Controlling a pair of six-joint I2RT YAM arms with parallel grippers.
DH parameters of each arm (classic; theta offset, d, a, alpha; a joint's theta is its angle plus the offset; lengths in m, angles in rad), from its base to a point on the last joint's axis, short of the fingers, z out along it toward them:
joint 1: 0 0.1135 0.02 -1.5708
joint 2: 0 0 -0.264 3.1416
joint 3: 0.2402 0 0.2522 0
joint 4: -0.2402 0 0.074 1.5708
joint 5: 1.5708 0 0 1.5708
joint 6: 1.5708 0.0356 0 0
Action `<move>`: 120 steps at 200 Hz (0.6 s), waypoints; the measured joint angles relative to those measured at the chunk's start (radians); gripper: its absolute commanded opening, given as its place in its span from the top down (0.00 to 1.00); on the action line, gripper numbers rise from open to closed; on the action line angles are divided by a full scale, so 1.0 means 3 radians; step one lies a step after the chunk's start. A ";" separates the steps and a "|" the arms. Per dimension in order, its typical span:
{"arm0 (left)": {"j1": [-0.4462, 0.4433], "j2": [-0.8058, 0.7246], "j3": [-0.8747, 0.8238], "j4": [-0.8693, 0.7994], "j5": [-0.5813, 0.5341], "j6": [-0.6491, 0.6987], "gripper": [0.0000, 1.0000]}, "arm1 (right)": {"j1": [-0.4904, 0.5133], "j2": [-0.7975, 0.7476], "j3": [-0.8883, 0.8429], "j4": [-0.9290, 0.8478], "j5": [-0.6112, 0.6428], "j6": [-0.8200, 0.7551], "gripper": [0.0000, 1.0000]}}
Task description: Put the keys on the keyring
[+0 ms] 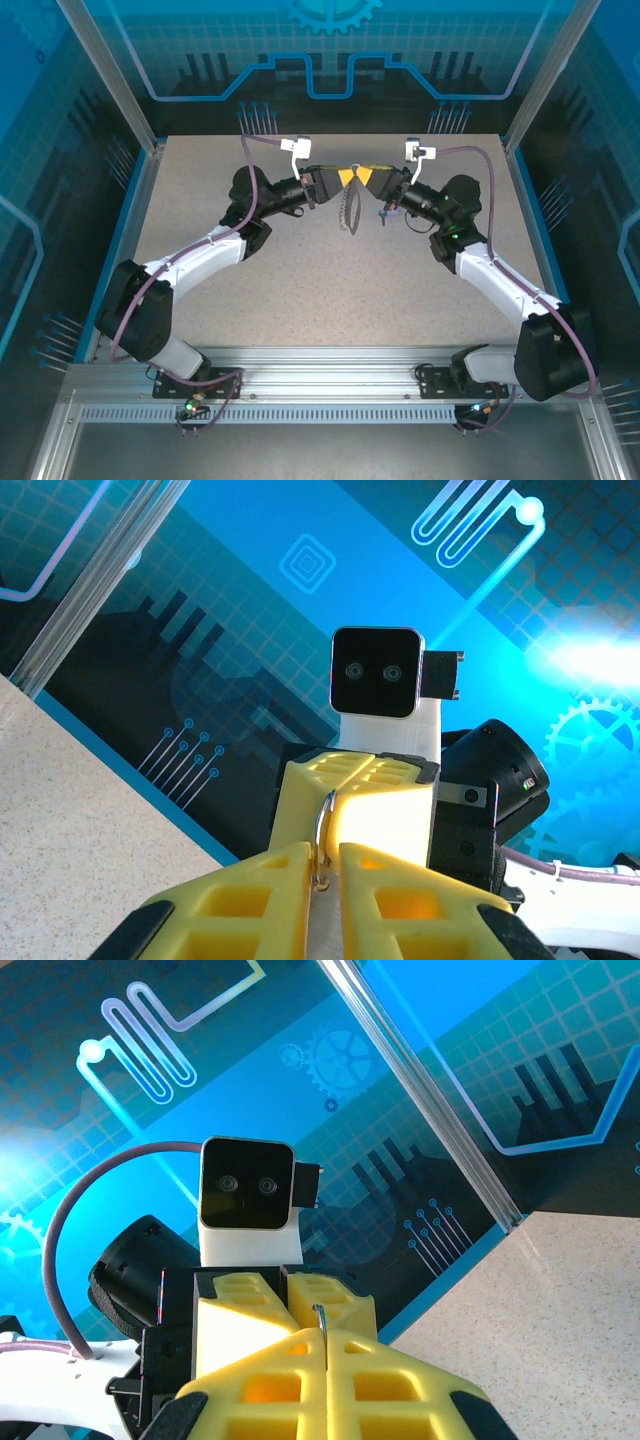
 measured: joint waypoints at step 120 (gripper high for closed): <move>-0.0037 0.0085 0.0018 0.0134 -0.0037 -0.0057 0.85 | 0.0000 0.0000 0.0000 0.0000 0.0023 0.0000 1.00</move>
